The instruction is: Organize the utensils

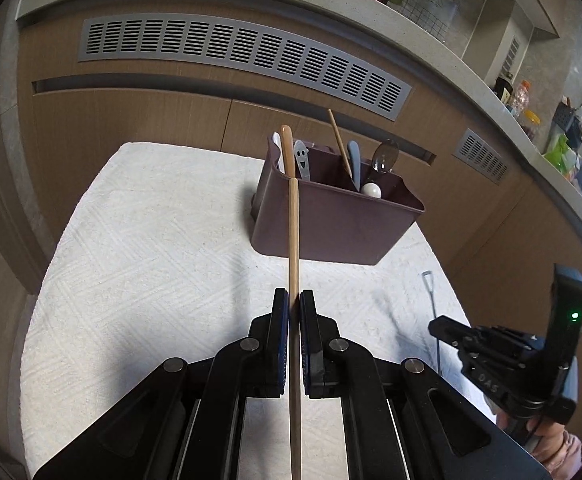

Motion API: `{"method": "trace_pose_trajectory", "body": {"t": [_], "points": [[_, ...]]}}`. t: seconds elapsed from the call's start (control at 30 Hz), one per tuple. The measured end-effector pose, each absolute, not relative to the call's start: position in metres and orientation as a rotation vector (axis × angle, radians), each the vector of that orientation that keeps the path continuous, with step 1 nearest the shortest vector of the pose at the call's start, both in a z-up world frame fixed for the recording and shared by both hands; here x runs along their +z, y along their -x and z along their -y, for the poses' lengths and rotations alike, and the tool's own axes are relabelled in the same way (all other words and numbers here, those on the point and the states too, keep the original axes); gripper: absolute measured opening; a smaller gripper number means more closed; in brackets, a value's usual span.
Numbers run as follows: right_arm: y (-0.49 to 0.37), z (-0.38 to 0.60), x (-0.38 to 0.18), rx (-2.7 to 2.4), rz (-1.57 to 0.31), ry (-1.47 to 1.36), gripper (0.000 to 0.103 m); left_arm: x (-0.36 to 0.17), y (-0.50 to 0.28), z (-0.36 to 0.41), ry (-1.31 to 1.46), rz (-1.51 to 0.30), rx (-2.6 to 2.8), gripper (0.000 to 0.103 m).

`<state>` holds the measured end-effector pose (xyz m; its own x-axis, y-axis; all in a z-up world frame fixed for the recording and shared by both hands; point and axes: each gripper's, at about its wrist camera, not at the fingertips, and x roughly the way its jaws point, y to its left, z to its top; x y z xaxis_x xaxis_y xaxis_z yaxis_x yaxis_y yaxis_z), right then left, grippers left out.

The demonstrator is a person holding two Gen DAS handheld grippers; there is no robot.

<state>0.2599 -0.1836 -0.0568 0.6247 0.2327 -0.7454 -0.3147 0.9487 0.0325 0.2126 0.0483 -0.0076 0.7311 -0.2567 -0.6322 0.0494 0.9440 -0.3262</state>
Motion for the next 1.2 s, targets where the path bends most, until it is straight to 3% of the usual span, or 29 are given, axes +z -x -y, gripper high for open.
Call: {"method": "trace_pose_trajectory", "body": {"t": [0.33, 0.6, 0.7, 0.77, 0.87, 1.0, 1.2], "points": [[-0.230, 0.205, -0.032, 0.343, -0.774, 0.004, 0.005, 0.004, -0.189, -0.042, 0.312, -0.711, -0.205, 0.006], [-0.207, 0.206, 0.062, 0.390, -0.516, 0.023, 0.005, 0.107, -0.173, -0.029, 0.221, -0.462, -0.251, 0.006], [-0.218, 0.201, 0.078, 0.395, -0.516, 0.069, 0.006, 0.127, -0.177, -0.031, 0.214, -0.424, -0.246, 0.006], [-0.230, 0.197, 0.068, 0.398, -0.575, 0.102, 0.011, 0.126, -0.178, -0.034, 0.218, -0.420, -0.238, 0.006], [-0.246, 0.201, 0.035, 0.395, -0.675, 0.084, 0.036, 0.113, -0.182, -0.040, 0.237, -0.446, -0.227, 0.006], [-0.254, 0.209, -0.019, 0.370, -0.816, 0.033, 0.037, 0.088, -0.188, -0.047, 0.286, -0.521, -0.228, 0.006], [-0.239, 0.205, -0.066, 0.325, -0.882, 0.095, 0.037, 0.063, -0.189, -0.052, 0.329, -0.570, -0.222, 0.006]]}}
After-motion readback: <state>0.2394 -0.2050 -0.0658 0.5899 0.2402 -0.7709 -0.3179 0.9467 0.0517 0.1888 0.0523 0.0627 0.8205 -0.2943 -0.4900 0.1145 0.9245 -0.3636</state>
